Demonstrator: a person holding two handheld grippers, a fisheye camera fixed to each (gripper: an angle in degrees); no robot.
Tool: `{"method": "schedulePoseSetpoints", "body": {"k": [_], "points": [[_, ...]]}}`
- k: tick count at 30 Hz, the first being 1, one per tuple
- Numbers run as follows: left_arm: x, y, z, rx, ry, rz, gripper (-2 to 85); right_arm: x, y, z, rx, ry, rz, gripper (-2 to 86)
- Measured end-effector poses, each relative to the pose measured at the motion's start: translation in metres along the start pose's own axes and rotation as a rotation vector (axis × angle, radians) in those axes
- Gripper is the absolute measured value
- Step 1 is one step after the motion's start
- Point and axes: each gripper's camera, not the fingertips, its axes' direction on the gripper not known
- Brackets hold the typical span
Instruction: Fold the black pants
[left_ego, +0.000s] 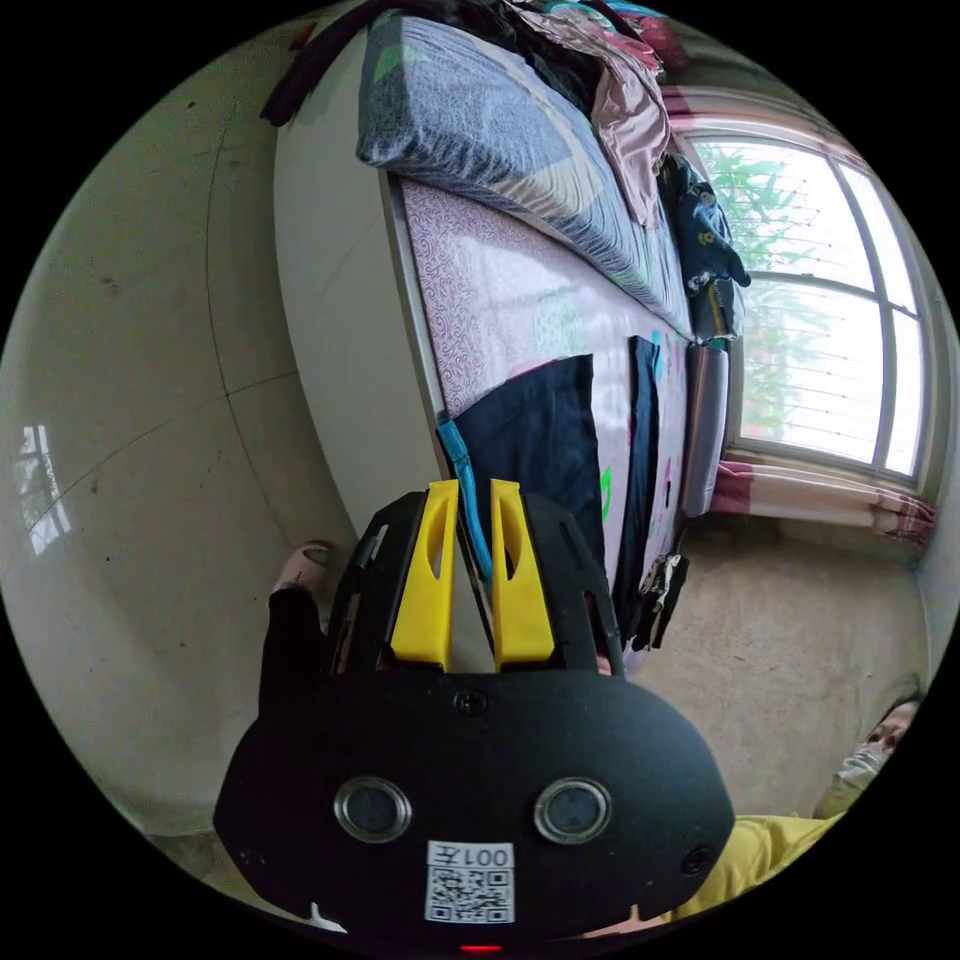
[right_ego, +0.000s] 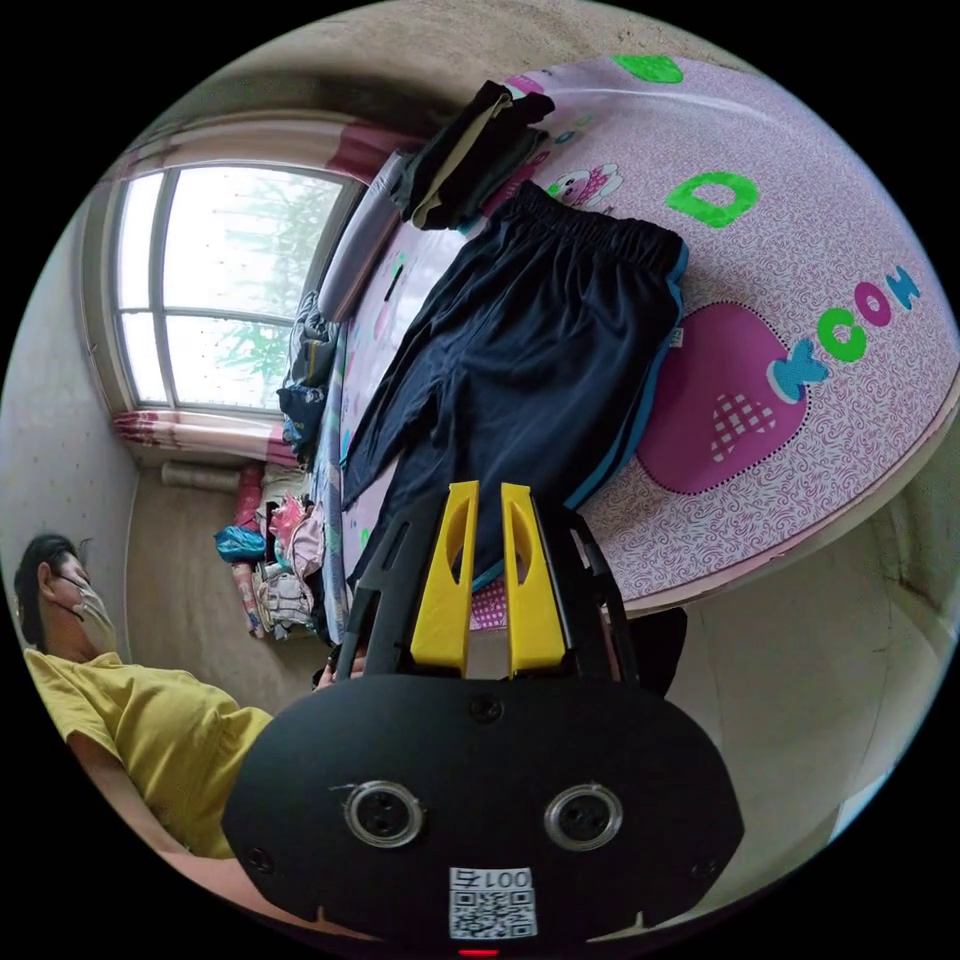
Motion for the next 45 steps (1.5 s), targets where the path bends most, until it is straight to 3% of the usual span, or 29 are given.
{"method": "schedulePoseSetpoints", "body": {"k": [3,16,22,32,38,45], "points": [[-0.022,-0.005,0.011,-0.018,-0.037,-0.015,1.4,0.000,0.003,0.005,0.010,-0.004,-0.005,1.0],[-0.079,-0.032,0.057,0.002,0.122,-0.002,0.6,0.033,0.006,0.027,0.013,0.065,0.127,5.7],[-0.092,-0.046,0.084,0.003,0.159,0.007,-0.1,0.054,0.010,0.027,0.133,0.042,0.250,6.4],[-0.095,-0.067,0.123,-0.014,0.141,0.019,-1.2,0.083,-0.003,0.052,0.207,-0.007,0.350,6.1],[-0.085,-0.075,0.131,-0.010,0.026,0.070,-1.6,0.079,-0.006,0.057,0.211,0.054,0.324,2.5],[-0.088,-0.081,0.136,-0.005,0.011,0.067,-1.6,0.095,0.002,0.052,0.227,0.040,0.374,6.2]]}}
